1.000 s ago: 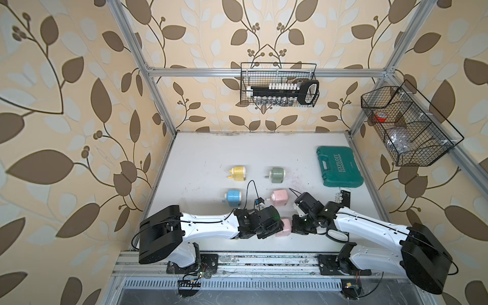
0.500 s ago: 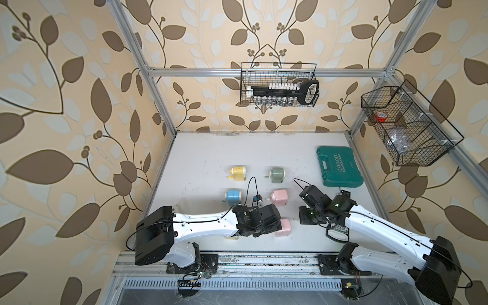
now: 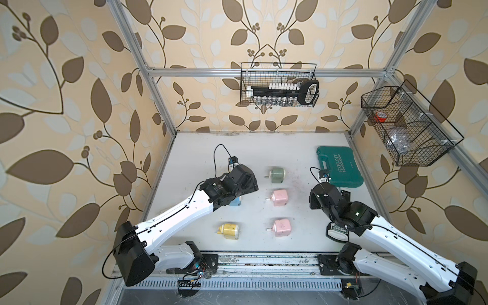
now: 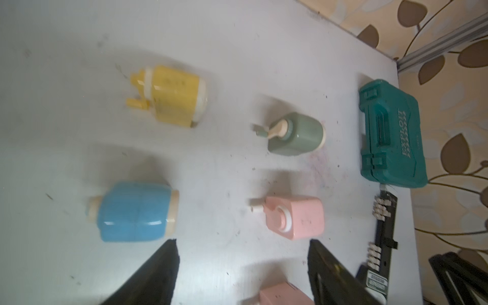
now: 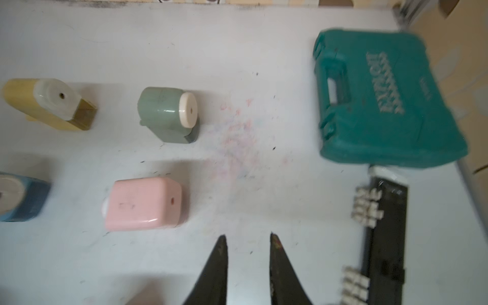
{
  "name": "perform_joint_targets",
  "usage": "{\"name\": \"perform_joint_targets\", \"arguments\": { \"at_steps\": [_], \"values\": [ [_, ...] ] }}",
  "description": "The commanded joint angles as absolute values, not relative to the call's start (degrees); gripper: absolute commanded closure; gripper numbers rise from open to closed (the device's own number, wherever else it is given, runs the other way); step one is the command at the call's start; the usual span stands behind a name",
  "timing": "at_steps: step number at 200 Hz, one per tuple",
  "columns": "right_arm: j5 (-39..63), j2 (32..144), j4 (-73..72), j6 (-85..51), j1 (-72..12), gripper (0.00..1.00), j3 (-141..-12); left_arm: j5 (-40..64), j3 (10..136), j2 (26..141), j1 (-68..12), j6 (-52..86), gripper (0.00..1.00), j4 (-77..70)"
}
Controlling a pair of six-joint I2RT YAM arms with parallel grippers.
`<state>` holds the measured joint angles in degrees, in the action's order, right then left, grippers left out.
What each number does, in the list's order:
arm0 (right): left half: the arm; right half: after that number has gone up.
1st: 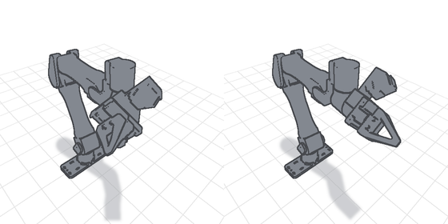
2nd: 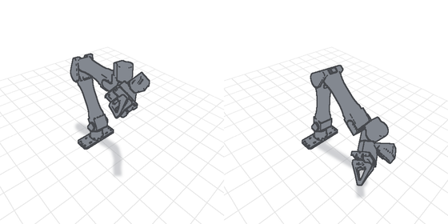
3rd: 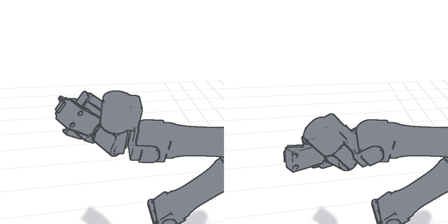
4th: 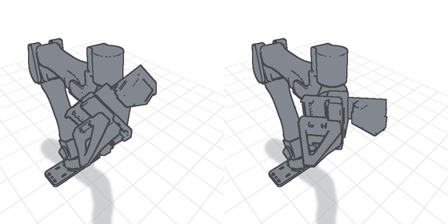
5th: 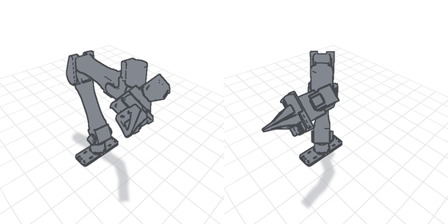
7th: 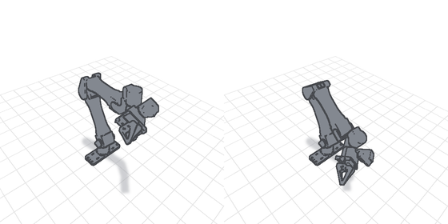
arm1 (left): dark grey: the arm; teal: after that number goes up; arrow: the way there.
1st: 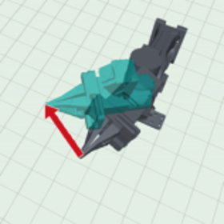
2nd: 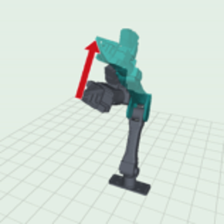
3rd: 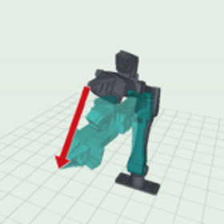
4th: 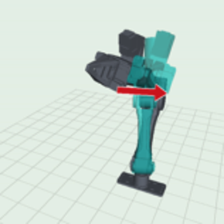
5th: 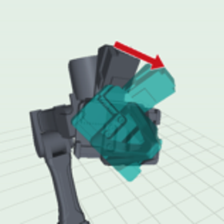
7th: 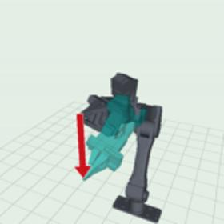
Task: Put the tray back into the pencil sharpener
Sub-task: Reset both arms
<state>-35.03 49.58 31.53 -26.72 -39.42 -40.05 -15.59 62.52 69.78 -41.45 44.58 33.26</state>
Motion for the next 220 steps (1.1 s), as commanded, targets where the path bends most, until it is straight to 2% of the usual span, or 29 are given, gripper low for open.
{"name": "perform_joint_targets", "arguments": {
  "at_steps": [1, 10, 21, 40, 62, 108, 130, 143, 184, 195, 207, 220],
  "values": [
    [-46.2, 49.1, 11.2, -10.5, -35.1, 0.77, -36.2, -22.1, 64.8, 67.8, -35.8, 30.2, 0.2, 34.6],
    [-46.4, 49.5, 4.5, -6.5, -31.8, 0.7, -33.9, -24.1, 64.0, 67.5, -32.7, 29.4, 0.2, 34.0],
    [-45.4, 50.7, -0.5, -5.3, -26.7, 0.52, -31.9, -25.3, 62.0, 66.9, -29.0, 28.5, 0.18, 32.5],
    [-41.6, 53.8, -5.2, -6.3, -18.4, 0.33, -29.3, -28.8, 56.6, 65.0, -24.2, 27.2, 0.13, 28.1],
    [-40.3, 58.2, -12.1, -6.9, -14.1, 0.2, -26.7, -32.2, 49.5, 63.0, -21.5, 24.9, 0.06, 20.3],
    [-40.6, 78.6, -40.0, -4.8, -11.2, 0.13, -21.9, -40.1, 35.6, 62.2, -20.4, 16.2, 0.01, -0.8],
    [-38.8, 84.0, -50.0, -2.0, -10.6, 0.13, -20.3, -42.0, 29.5, 63.5, -19.4, 10.0, 0.01, -12.5],
    [-36.1, 82.4, -46.6, -3.0, -10.3, 0.14, -20.3, -41.7, 25.8, 64.7, -18.2, 6.4, 0.01, -20.5],
    [-20.5, 84.2, -50.3, -2.0, -5.9, 0.15, -18.6, -32.3, 17.7, 70.5, -11.1, 4.9, 0.01, -35.5],
    [-19.1, 88.9, -61.0, -0.8, -4.7, 0.15, -16.7, -30.6, 18.3, 71.5, -10.4, 4.1, 0.01, -36.1],
    [-18.7, 85.1, -49.2, -2.7, -4.8, 0.15, -19.0, -26.9, 18.0, 73.4, -9.2, 2.1, 0.01, -40.1],
    [-18.4, 88.0, -54.7, -1.3, -4.4, 0.13, -18.9, -23.8, 18.4, 77.2, -7.7, 1.8, 0.01, -42.9]
  ]
}}
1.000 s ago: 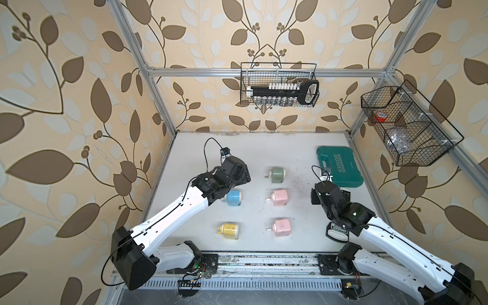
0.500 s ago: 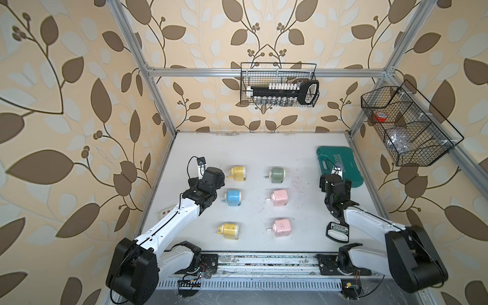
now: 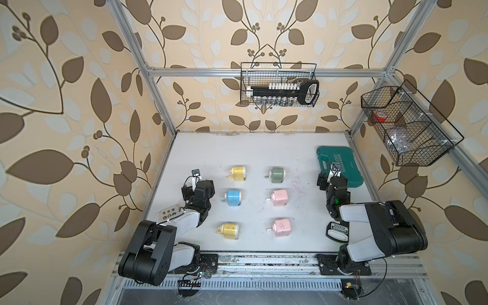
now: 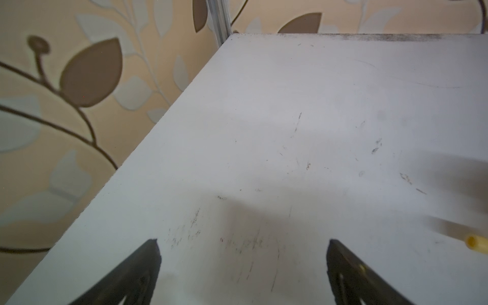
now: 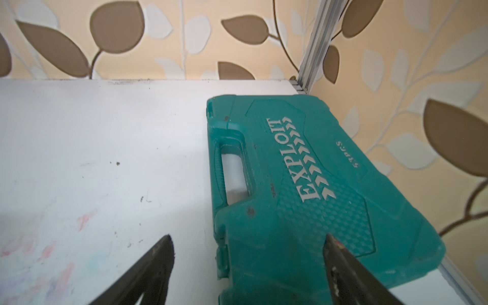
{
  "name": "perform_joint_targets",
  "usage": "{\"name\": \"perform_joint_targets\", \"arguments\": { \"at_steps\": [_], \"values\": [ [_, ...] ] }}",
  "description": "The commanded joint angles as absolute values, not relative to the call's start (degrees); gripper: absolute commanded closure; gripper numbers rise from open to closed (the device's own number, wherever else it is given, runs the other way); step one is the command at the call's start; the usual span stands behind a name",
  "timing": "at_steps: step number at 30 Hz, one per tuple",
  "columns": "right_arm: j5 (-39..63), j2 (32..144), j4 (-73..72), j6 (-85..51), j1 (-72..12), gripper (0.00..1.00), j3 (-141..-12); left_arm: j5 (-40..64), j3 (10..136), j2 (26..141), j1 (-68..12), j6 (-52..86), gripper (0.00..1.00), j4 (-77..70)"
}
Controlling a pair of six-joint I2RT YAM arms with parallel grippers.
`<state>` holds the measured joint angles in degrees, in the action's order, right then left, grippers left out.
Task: Put the tray back into the pencil sharpener
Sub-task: Reset both arms
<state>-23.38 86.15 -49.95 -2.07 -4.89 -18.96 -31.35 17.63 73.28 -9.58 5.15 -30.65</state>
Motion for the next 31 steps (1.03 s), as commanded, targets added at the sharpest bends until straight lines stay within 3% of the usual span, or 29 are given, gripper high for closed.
{"name": "perform_joint_targets", "arguments": {
  "at_steps": [1, 3, 7, 31],
  "values": [
    [-18.5, 88.0, -54.6, -1.3, -4.5, 0.12, -19.1, -23.6, 18.4, 77.5, -7.6, 2.0, 0.01, -43.3],
    [-18.5, 86.0, -48.6, -2.9, -4.3, 0.01, -20.2, -19.3, 19.0, 83.1, -6.1, 1.8, 0.01, -47.0],
    [-18.5, 86.6, -50.0, -2.4, -4.2, 0.01, -20.1, -11.2, 21.3, 85.6, -1.9, 2.9, 0.01, -43.9],
    [-17.6, 86.4, -49.0, -2.7, -3.8, 0.01, -20.3, -11.2, 21.3, 85.3, -2.0, 3.0, 0.01, -43.5]
  ]
}}
